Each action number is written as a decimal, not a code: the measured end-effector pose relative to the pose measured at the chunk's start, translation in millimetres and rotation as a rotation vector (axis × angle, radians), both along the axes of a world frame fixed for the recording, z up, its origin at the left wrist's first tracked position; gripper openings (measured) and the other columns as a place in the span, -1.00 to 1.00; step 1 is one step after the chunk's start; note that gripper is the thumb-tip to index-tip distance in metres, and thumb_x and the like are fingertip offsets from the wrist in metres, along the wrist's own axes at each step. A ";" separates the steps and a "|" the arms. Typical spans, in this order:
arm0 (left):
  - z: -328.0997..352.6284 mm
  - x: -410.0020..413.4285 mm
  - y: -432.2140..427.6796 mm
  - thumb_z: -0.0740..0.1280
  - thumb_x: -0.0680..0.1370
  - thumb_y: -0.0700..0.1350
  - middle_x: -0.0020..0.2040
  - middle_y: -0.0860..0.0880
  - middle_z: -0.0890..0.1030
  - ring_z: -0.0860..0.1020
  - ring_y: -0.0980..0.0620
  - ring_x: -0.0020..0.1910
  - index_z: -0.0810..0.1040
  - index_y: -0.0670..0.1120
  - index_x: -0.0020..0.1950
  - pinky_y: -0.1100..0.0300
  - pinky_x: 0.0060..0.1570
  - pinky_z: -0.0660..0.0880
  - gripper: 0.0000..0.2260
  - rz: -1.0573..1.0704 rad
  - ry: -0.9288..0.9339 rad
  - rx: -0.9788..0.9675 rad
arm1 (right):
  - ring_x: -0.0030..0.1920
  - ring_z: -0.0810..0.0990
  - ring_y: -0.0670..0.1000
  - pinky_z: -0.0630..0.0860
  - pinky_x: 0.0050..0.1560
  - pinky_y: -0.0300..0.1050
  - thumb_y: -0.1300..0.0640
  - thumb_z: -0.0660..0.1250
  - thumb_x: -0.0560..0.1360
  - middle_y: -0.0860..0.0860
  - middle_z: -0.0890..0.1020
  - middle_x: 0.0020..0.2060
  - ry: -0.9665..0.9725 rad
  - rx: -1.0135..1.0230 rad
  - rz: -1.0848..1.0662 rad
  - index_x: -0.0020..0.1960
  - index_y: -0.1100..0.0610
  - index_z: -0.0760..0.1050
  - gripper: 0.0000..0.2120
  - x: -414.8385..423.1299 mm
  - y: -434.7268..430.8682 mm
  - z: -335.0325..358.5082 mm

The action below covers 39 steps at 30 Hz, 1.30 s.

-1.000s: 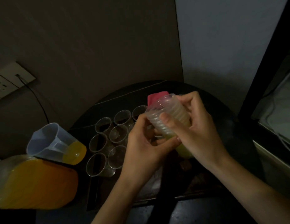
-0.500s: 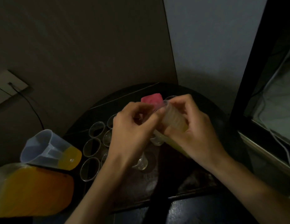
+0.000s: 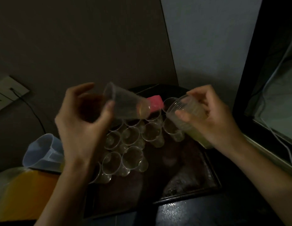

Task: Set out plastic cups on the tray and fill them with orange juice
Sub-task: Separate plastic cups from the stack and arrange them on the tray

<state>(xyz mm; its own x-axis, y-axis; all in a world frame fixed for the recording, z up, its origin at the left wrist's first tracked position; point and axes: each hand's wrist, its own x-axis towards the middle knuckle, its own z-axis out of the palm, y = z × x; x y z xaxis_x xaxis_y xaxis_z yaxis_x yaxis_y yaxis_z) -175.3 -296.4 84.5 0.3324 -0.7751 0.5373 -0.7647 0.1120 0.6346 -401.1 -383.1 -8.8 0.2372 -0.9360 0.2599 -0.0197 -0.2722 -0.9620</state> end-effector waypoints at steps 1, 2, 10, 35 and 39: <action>-6.4 -2.4 6.2 0.40 0.45 0.16 0.06 0.22 0.61 0.63 0.24 0.07 0.45 0.00 0.37 0.34 0.02 0.57 -0.47 -0.041 -0.106 0.030 | 0.10 0.61 -0.21 0.57 0.06 -0.22 -0.37 0.47 0.30 -0.18 0.63 0.04 -0.009 0.009 -0.009 0.15 -0.23 0.39 -0.48 -2.2 -3.8 -1.2; -15.6 -5.6 11.3 0.42 0.43 0.15 0.09 0.19 0.61 0.62 0.22 0.08 0.45 -0.01 0.38 0.32 0.02 0.58 -0.44 -0.086 -0.203 0.076 | 0.11 0.61 -0.19 0.58 0.11 -0.12 -0.36 0.45 0.28 -0.17 0.63 0.05 -0.025 0.022 -0.014 0.15 -0.22 0.40 -0.48 -3.6 -6.7 -2.7; -85.8 -11.7 27.5 0.40 0.40 0.27 0.16 -0.02 0.60 0.61 0.02 0.09 0.52 -0.06 0.36 -0.02 -0.05 0.64 -0.37 -0.166 -0.436 0.318 | 0.16 0.60 -0.15 0.56 0.22 0.00 -0.32 0.46 0.31 -0.12 0.62 0.10 -0.091 0.035 -0.010 0.18 -0.16 0.43 -0.47 1.9 -6.9 -6.1; -121.3 -14.4 22.0 0.36 0.44 0.22 0.13 -0.05 0.60 0.57 -0.01 0.05 0.51 -0.16 0.40 0.10 0.02 0.57 -0.36 -0.227 -0.638 0.428 | 0.09 0.59 -0.25 0.49 0.00 -0.39 -0.31 0.46 0.33 -0.18 0.59 0.06 -0.072 -0.018 -0.056 0.23 -0.08 0.42 -0.43 6.1 -8.5 -8.8; -123.0 -13.4 20.7 0.36 0.44 0.22 0.08 -0.04 0.61 0.56 -0.03 0.03 0.56 -0.14 0.34 0.03 0.01 0.54 -0.40 -0.199 -0.699 0.419 | 0.09 0.57 -0.29 0.46 -0.01 -0.44 -0.31 0.45 0.33 -0.19 0.58 0.05 -0.080 -0.020 -0.057 0.22 -0.09 0.42 -0.44 6.9 -7.8 -8.5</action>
<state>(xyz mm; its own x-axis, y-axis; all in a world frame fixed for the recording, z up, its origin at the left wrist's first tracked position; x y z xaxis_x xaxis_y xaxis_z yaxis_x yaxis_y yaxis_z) -188.7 -275.7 -38.5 -0.1348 -0.9654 0.2234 -0.9882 0.1475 0.0410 -394.3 -390.9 -17.3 0.1616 -0.9418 0.2949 0.0411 -0.2922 -0.9555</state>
